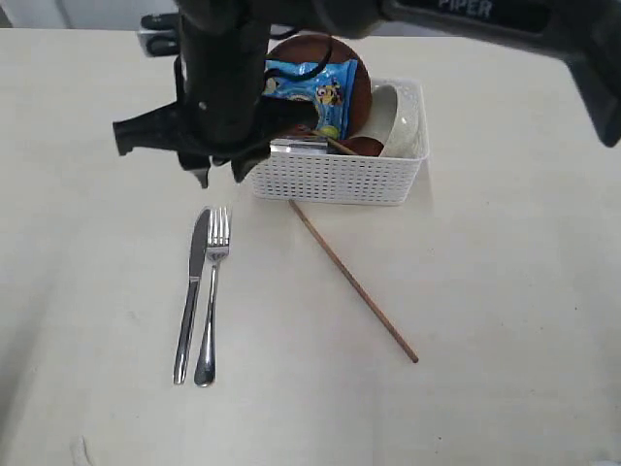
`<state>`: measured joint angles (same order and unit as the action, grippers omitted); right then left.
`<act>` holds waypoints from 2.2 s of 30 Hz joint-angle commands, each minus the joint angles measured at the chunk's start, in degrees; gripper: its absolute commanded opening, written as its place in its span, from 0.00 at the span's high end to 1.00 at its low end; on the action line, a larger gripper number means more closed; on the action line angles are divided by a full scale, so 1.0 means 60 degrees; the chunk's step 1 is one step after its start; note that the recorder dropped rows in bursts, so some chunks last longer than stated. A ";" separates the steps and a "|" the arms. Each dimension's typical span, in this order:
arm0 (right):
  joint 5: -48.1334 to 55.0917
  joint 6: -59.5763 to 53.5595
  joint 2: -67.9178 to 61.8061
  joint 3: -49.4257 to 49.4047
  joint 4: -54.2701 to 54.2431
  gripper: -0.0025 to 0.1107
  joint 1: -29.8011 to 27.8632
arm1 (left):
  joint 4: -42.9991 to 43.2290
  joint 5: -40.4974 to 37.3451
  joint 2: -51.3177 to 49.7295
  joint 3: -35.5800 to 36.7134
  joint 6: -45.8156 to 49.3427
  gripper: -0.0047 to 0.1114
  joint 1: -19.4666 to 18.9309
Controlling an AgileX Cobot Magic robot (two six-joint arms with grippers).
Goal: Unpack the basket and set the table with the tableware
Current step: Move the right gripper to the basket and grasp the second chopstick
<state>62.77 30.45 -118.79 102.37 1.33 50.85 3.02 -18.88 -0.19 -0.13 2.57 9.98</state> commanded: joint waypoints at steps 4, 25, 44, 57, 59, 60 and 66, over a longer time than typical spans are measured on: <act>-0.0144 -0.0486 0.0371 0.0187 0.1731 0.67 -0.0821 | -0.0016 0.0072 0.0032 0.0021 -0.0004 0.96 -0.0024; -0.2914 -0.3745 -0.1462 0.0187 0.4404 0.67 -0.0852 | -0.0016 0.0072 0.0032 0.0021 -0.0004 0.96 -0.0024; -0.2922 -0.3801 -0.1744 0.0187 0.4895 0.98 -0.0871 | -0.0016 0.0072 0.0032 0.0021 -0.0004 0.96 -0.0024; -0.3141 -0.3615 -0.1949 0.0187 0.4923 0.61 -0.0871 | -0.0016 0.0072 0.0032 0.0021 -0.0004 0.96 -0.0024; -0.3123 -0.3385 -0.1999 0.0187 0.5206 0.68 -0.0871 | -0.0016 0.0072 0.0032 0.0021 -0.0004 0.96 -0.0024; -0.3115 -0.3290 -0.2017 0.0187 0.5287 0.73 -0.0871 | -0.0016 0.0072 0.0032 0.0021 -0.0004 0.96 -0.0024; -0.3115 -0.3290 -0.2024 0.0187 0.5355 0.98 -0.0871 | -0.0016 0.0072 0.0032 0.0021 -0.0004 0.96 -0.0024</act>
<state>44.05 10.04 -130.40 103.43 34.56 45.80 3.02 -18.88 -0.19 -0.13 2.57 9.98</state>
